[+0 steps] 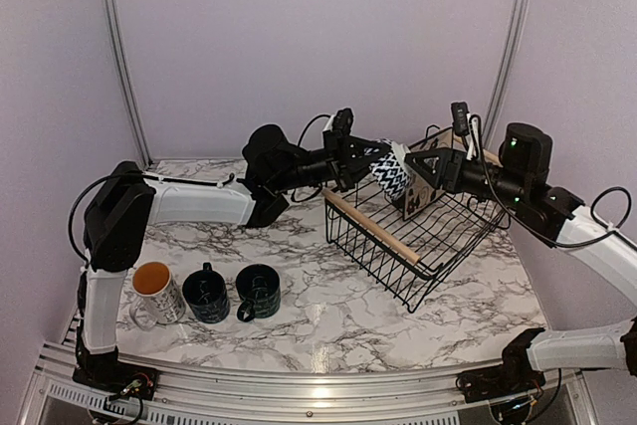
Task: Unload the mixed dishes from the dish rack
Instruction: Pass from the right arm to the left, then place the bowl at the center of the board.
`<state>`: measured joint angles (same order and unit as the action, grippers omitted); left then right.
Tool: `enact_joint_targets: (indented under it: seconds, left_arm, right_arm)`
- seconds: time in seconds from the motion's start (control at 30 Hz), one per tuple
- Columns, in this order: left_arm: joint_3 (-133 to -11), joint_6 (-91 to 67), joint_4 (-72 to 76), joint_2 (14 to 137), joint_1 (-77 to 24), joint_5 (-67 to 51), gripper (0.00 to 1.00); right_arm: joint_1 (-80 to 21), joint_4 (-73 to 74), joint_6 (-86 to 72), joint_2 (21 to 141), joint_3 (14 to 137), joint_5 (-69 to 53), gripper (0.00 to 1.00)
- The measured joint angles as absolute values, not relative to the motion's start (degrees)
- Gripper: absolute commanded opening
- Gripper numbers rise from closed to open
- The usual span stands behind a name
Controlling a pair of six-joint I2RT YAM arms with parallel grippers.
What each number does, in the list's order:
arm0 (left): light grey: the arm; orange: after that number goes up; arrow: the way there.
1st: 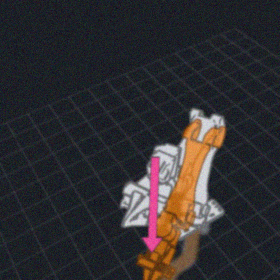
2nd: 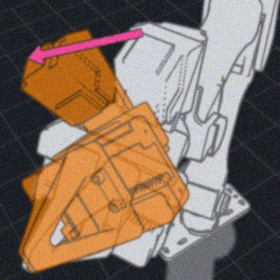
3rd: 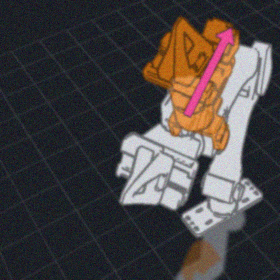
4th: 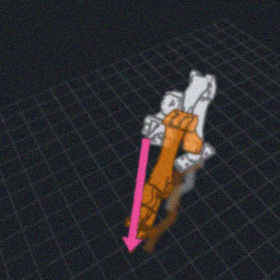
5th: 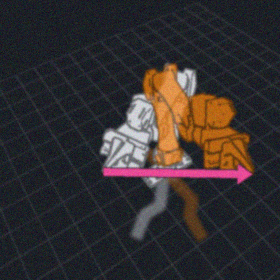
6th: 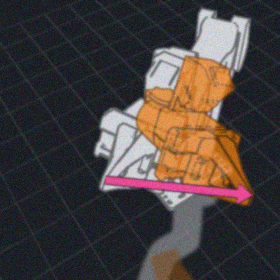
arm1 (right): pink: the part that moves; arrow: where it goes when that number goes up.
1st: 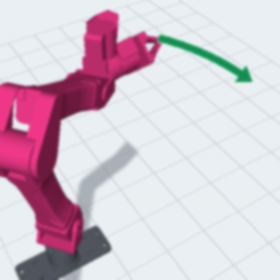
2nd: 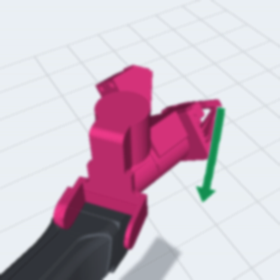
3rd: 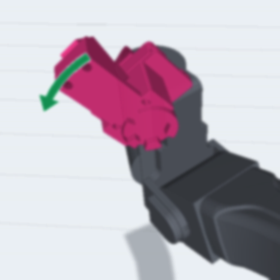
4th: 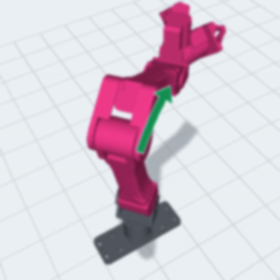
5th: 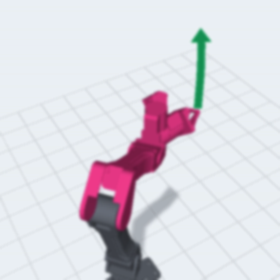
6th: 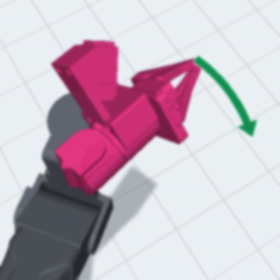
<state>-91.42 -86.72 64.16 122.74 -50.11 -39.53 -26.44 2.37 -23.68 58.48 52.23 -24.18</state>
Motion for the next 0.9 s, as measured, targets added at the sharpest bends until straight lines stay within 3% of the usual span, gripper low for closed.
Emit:
enact_joint_targets:
  seconds: [0.03,0.13,0.3,0.53,0.7,0.9]
  left_arm:
    - [-90.5,-86.1,63.0,121.7,-50.1,-39.7,0.0]
    - [-87.4,-83.8,59.1,118.3,-49.9,-40.3,0.0]
    - [-81.1,-76.1,48.8,109.2,-48.7,-40.4,0.0]
    - [-78.3,-53.5,18.7,91.3,-45.5,-31.5,0.0]
    - [-78.4,-39.3,-4.4,81.9,-44.1,-16.9,0.0]
    - [-78.1,-30.1,-27.6,79.6,-42.1,3.8,0.0]
  right_arm:
    - [-26.4,2.1,-23.5,58.5,52.2,-24.4,0.67]
    - [-26.4,1.3,-22.9,57.9,52.2,-24.9,0.8]
    - [-26.4,0.8,-22.0,55.8,52.2,-25.2,0.88]
    - [-26.4,2.0,-19.7,53.8,52.2,-23.4,0.89]
    - [-26.4,4.1,-18.0,53.8,52.2,-21.5,0.89]
    - [-26.4,4.9,-16.7,54.0,52.3,-20.1,0.88]
